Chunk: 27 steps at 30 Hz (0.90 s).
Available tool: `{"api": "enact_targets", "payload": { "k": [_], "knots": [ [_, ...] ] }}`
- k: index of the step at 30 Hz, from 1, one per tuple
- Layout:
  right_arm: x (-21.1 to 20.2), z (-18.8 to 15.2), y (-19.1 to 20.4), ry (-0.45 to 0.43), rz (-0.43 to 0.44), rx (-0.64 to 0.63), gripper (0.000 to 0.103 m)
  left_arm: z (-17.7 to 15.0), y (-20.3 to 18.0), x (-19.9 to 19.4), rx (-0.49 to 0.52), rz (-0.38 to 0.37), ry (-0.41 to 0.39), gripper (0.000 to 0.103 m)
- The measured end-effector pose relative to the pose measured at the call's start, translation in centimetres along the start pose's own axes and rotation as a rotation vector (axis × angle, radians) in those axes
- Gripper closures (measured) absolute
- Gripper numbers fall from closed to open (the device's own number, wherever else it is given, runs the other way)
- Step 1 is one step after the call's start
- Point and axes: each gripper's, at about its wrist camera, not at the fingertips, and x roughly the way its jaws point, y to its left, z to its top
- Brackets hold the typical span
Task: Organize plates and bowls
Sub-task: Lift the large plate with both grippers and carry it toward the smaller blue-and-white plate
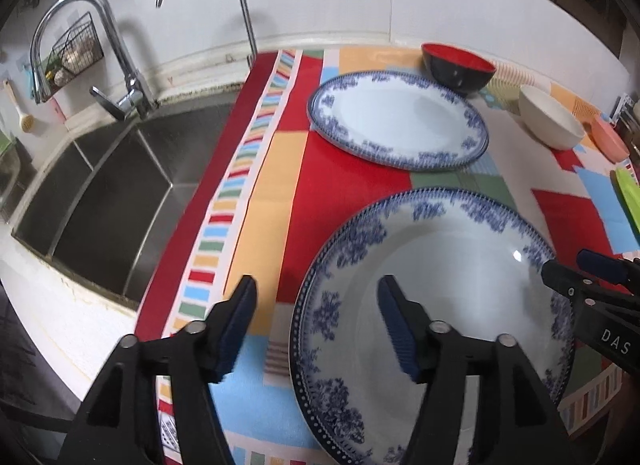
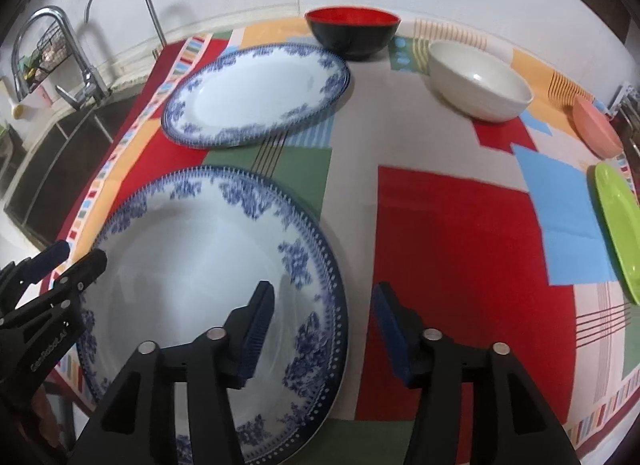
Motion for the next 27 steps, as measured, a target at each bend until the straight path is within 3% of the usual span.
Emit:
{"api": "enact_targets", "payload": {
  "k": [3, 11, 20, 27],
  "knots": [
    [-0.6, 0.7, -0.1, -0.025, 0.005, 0.001, 0.042, 0.9, 0.1, -0.6, 0.002, 0.002, -0.032, 0.031],
    [-1.6, 3.3, 0.0, -0.087, 0.038, 0.012, 0.041, 3.8, 0.4, -1.3, 0.013, -0.006, -0.082, 0.018],
    [-2.0, 6.8, 0.2, -0.194, -0.007, 0.008, 0.041, 7.1, 1.2, -1.6, 0.034, 0.035, -0.17, 0.018],
    [-1.4, 10.0, 0.7, -0.227, -0.005, 0.012, 0.041, 10.1, 2.2, 0.3, 0.021, -0.031, -0.127, 0.018]
  ]
}}
